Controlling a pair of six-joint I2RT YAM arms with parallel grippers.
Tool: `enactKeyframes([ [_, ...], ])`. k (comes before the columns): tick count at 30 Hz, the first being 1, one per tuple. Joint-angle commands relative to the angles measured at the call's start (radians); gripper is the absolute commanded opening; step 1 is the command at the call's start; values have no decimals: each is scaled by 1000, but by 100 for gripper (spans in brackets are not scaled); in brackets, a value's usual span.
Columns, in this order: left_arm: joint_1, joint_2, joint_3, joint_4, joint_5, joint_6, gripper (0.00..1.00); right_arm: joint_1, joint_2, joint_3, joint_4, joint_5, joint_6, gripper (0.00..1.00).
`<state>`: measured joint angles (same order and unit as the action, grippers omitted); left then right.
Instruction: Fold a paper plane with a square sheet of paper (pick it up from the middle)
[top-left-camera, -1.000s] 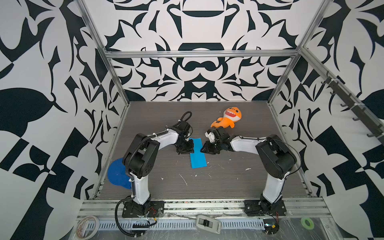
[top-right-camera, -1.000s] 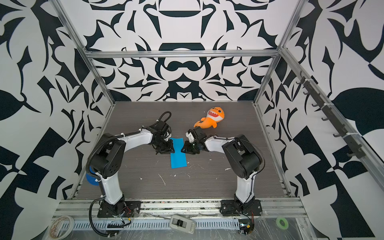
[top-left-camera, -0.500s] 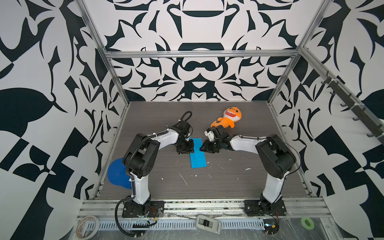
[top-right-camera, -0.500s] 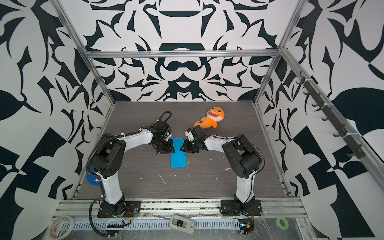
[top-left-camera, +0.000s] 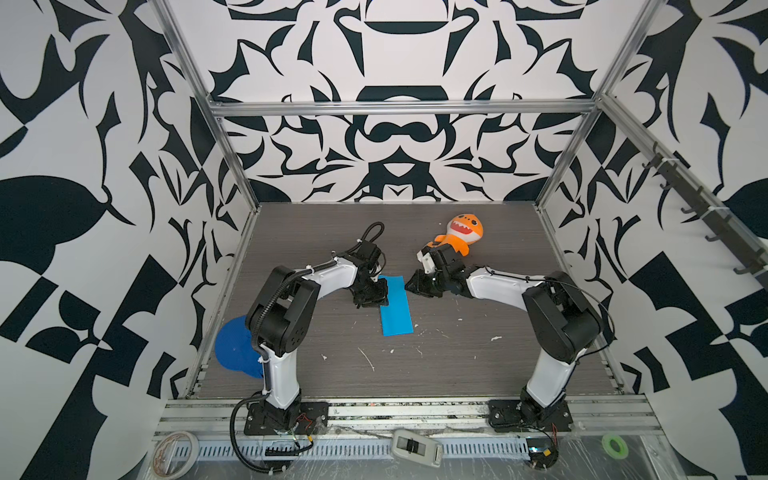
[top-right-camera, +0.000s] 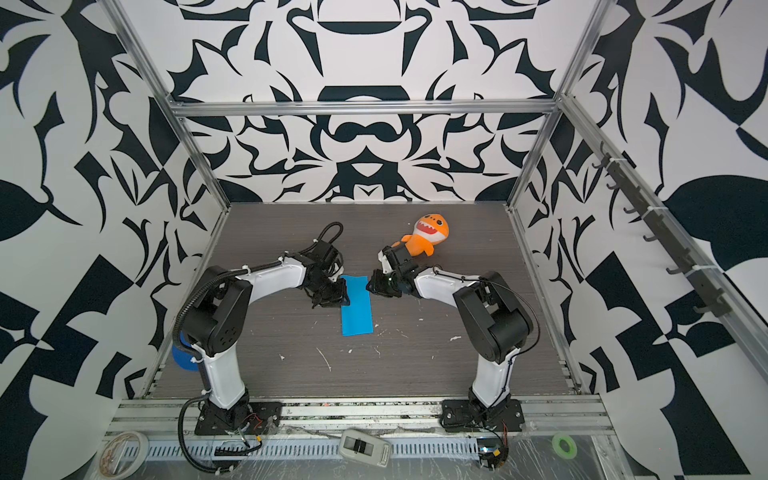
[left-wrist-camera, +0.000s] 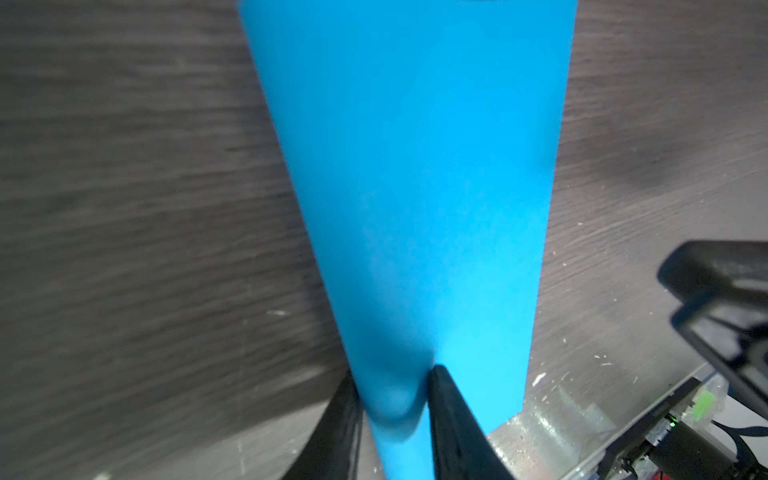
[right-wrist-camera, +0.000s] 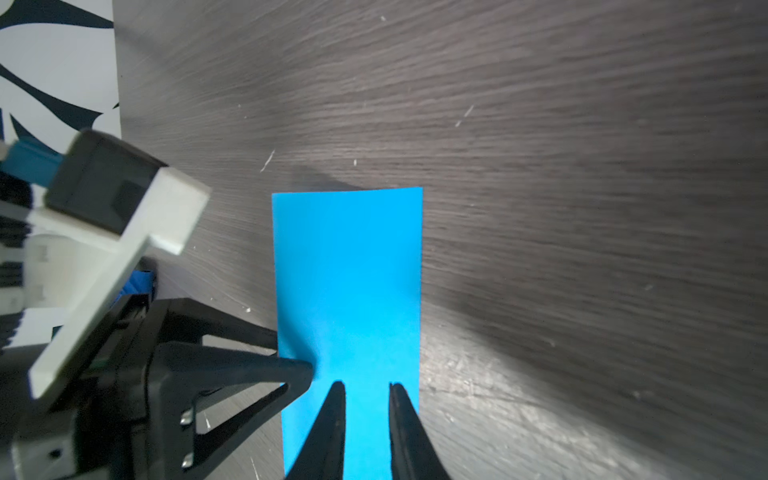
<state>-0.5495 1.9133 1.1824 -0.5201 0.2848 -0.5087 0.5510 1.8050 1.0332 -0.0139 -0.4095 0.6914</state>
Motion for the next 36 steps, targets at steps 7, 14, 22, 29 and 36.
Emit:
enactKeyframes([
  [7,-1,128,-78,-74,-150,-7,31,19,43,48,10,-69,2,21],
  [14,-1,129,-79,-75,-152,-8,31,32,86,68,-2,-110,-11,19],
  [22,-1,130,-75,-77,-151,-8,31,34,122,80,-45,-103,-23,17],
  [29,-1,112,-62,-88,-152,-8,31,33,149,76,-124,-61,-54,15],
  [36,0,-11,29,-153,-156,-80,40,33,181,80,-205,-21,-91,14],
])
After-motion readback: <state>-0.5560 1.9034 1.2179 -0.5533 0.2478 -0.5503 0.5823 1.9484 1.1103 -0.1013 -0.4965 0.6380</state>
